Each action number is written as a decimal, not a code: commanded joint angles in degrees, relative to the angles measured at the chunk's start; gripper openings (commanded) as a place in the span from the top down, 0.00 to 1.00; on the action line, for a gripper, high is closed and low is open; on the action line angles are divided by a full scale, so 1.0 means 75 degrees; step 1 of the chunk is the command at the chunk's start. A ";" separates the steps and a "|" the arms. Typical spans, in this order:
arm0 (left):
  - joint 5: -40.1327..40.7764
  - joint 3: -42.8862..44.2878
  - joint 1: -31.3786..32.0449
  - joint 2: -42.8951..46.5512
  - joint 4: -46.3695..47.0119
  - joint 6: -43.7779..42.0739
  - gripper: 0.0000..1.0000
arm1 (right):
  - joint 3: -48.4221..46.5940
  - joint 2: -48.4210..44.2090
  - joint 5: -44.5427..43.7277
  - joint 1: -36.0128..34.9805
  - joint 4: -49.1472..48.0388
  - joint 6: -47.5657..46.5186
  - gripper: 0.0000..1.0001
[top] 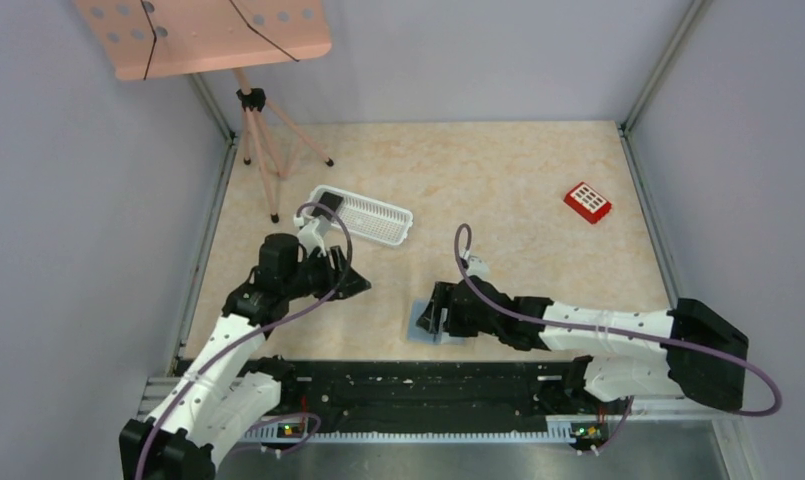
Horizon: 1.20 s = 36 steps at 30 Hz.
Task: Take the credit cards out of the card holder
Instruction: Remove the credit card from the card holder.
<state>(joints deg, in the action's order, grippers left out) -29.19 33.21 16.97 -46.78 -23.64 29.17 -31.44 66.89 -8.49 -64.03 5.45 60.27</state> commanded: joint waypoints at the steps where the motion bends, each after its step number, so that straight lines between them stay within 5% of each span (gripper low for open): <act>1: 0.0056 0.0034 0.0010 0.0409 0.0124 0.0274 0.48 | -0.0587 0.0723 -0.0700 -0.0120 0.0164 0.0234 0.29; 4: 0.0814 -0.0097 0.0011 0.0624 -0.0003 0.0539 0.35 | -0.0916 0.1200 -0.1040 -0.0214 0.0563 0.0529 0.27; 5: 0.1027 -0.0165 0.0011 0.0696 0.0012 0.0741 0.11 | -0.1053 0.1425 -0.1183 -0.0265 0.0719 0.0595 0.27; 7: 0.1197 -0.0305 0.0011 0.0795 0.0072 0.1051 0.01 | -0.1428 0.1816 -0.1450 -0.0365 0.1038 0.0676 0.26; 19: 0.1517 -0.0281 -0.0001 0.1115 -0.0241 0.0986 0.01 | -0.2814 0.3828 -0.2263 -0.0778 0.2306 0.0627 0.27; 30: 0.0651 -0.0359 -0.0002 0.0954 0.0004 0.1091 0.15 | -0.2798 0.4115 -0.2299 -0.0857 0.2319 -0.0125 0.46; 36: 0.0018 -0.0528 -0.0001 0.0704 0.0274 0.0950 0.17 | -0.2882 0.4110 -0.2430 -0.0853 0.2537 -0.0221 0.35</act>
<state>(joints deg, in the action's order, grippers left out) -24.84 30.44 16.97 -40.86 -25.52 36.93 -53.06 95.11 -25.45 -70.13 22.46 59.90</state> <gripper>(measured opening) 0.836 0.617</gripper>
